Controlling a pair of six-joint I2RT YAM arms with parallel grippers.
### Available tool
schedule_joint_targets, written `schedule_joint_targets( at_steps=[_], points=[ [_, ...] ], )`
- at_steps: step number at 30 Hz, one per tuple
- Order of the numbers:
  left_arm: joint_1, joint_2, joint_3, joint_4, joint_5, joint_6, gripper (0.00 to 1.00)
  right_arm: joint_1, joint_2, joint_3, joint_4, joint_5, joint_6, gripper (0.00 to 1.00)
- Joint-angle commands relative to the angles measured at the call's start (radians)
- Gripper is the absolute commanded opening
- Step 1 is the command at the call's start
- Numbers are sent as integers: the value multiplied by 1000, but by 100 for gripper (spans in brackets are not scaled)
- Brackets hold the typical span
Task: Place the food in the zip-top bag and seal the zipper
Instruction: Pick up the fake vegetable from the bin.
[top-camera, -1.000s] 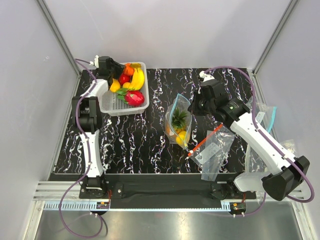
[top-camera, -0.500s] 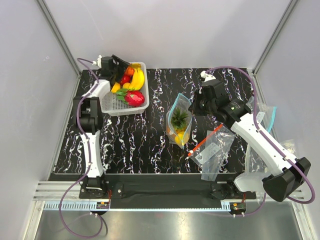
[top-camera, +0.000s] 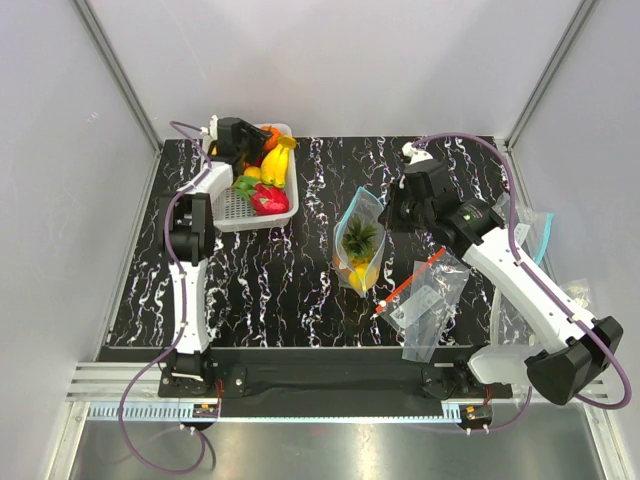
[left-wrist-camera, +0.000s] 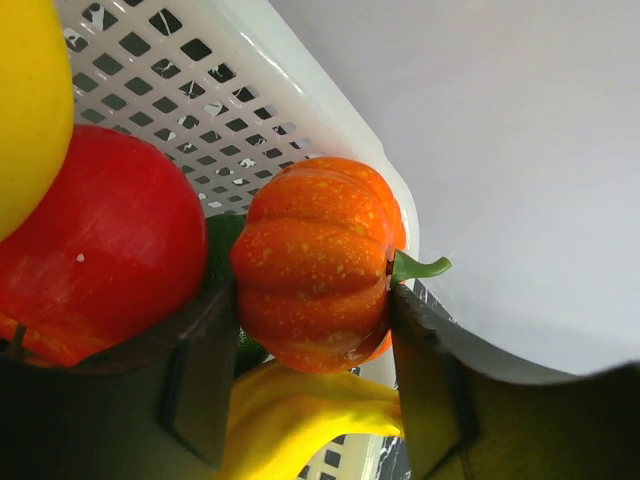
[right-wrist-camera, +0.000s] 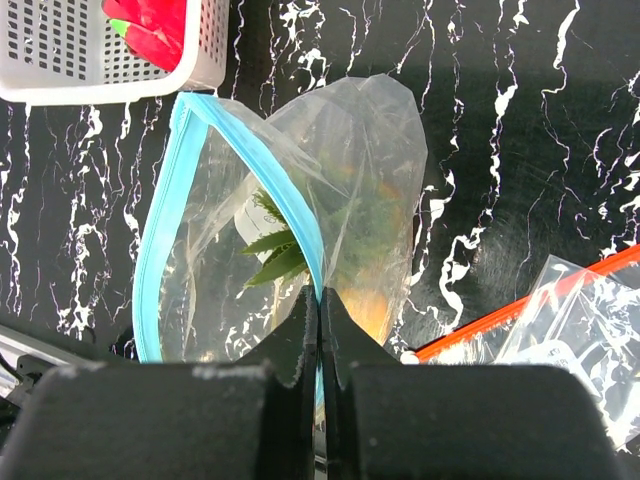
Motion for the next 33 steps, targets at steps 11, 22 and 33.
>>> schedule_joint_targets(
  at_steps=[11, 22, 33],
  points=[
    [53, -340, -418, 363, 29, 13, 33, -9, -41, 17, 9, 7, -6, 0],
    [71, -862, -878, 404, 86, 211, 33, -9, -18, 36, -20, 7, -18, 0],
    [-440, -1384, -1023, 114, -124, 479, 33, -9, 11, 94, -47, 24, -15, 0]
  ],
)
